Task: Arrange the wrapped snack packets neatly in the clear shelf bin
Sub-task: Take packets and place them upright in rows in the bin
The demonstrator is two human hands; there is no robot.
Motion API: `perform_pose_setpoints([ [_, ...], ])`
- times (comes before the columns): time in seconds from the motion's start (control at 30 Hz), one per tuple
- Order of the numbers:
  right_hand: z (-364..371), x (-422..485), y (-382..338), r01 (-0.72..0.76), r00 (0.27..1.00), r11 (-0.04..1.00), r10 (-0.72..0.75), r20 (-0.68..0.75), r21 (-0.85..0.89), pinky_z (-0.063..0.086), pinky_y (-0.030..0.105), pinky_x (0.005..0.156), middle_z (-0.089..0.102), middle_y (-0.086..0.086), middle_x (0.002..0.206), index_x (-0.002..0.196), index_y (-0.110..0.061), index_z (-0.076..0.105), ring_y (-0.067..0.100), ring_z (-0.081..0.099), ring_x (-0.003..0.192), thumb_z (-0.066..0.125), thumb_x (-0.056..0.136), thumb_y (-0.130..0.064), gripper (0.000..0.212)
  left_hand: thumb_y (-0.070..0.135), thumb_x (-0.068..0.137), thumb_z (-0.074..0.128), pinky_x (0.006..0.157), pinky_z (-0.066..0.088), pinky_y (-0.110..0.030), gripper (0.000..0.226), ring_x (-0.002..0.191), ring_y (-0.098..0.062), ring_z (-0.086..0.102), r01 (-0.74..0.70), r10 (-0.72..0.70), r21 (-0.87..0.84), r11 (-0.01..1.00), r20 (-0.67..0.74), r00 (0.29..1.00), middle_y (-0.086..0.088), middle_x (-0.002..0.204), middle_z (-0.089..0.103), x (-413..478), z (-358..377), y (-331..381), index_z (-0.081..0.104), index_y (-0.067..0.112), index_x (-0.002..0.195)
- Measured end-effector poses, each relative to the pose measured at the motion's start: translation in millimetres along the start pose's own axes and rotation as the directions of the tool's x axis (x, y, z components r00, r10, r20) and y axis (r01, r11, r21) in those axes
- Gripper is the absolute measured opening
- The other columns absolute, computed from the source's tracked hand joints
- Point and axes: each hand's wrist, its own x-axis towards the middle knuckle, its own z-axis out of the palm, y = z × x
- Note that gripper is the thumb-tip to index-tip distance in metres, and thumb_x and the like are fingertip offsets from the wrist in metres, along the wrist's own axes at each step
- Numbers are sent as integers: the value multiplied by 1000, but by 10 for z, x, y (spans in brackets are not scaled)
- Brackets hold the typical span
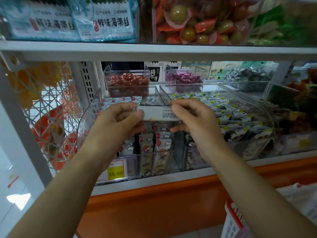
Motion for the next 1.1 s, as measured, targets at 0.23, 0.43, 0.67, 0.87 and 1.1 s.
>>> perform_pose_setpoints([
  [0.23,-24,54,19,-32,995,999,35,-91,33,56,27,54,65,-3,70,71,-12,67,13,65,67,63,87,-13,17,24,74,66,72,53,-14,36,91,-16,67,-126,112,181,975,84,990,-4,102,65,-52,18,50,61,34,109],
  [0.43,-5,34,8,50,986,987,-73,-149,-154,56,47,65,62,6,69,67,-10,65,23,63,70,63,88,-18,22,24,86,61,73,57,-24,11,80,-10,65,-117,111,323,939,36,993,0,93,67,-84,139,58,64,27,96],
  [0.67,33,-3,-13,119,986,970,-140,-86,-212,50,22,61,59,-12,59,64,-18,65,2,57,61,63,87,-17,23,22,88,59,47,49,-14,28,55,-6,62,-115,141,299,947,-65,988,-11,76,64,-35,123,52,65,-4,80],
  [0.87,46,6,25,99,987,983,-117,-110,-155,58,38,54,63,-2,61,65,-13,65,19,64,61,63,88,-15,24,32,85,58,53,54,-19,26,66,-12,67,-110,129,292,950,-45,991,-9,80,66,-30,133,30,69,9,79],
  [1.1,-15,15,44,35,999,999,-35,8,27,58,26,71,68,-2,91,101,-22,68,12,69,79,63,87,-16,16,26,91,54,79,57,-31,12,85,-16,68,-136,154,404,905,-12,988,-2,92,70,-3,111,1,65,28,95],
])
